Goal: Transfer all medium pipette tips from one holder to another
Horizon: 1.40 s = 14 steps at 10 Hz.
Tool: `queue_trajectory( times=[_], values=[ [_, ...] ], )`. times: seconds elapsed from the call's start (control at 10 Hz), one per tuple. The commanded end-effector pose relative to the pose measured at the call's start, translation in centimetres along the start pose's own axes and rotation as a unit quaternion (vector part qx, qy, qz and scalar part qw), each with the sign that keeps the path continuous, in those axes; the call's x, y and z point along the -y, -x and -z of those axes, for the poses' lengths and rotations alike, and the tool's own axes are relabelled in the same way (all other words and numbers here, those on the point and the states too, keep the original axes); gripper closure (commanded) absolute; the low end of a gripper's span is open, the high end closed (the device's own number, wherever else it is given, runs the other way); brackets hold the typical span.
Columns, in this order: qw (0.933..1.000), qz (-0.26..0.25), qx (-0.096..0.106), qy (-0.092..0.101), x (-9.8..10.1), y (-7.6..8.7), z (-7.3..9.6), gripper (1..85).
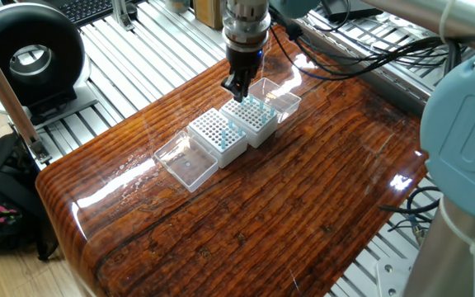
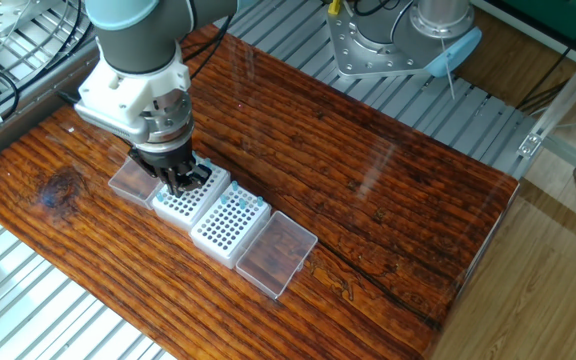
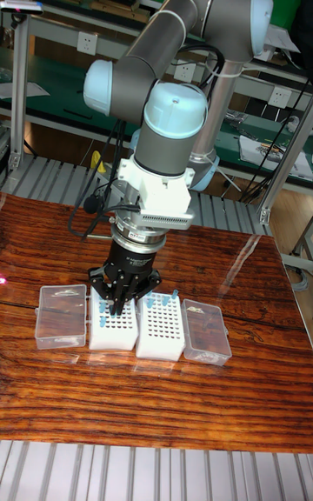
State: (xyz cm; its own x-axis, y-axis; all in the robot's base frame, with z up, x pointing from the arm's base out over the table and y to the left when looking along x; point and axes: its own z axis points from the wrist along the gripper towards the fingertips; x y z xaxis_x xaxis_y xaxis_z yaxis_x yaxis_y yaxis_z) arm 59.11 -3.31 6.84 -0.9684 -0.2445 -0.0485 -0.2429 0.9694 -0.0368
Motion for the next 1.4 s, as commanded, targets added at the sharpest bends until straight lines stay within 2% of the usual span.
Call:
queue_trajectory(
  times=[0.0, 0.2, 0.7, 1.0, 1.3],
  values=[
    [0.9999, -0.010, -0.004, 0.003, 0.0, -0.2, 0.5, 79.7],
    [0.9998, -0.015, -0.014, -0.004, 0.3, -0.3, 1.3, 84.0],
    [0.9997, -0.016, -0.017, -0.002, 0.0, 0.5, 2.8, 84.0],
    [0.9996, -0.023, -0.014, -0.006, 0.0, 1.6, 4.8, 84.0],
    [0.9994, -0.027, -0.018, -0.011, -0.7, 2.5, 7.9, 83.7]
  ],
)
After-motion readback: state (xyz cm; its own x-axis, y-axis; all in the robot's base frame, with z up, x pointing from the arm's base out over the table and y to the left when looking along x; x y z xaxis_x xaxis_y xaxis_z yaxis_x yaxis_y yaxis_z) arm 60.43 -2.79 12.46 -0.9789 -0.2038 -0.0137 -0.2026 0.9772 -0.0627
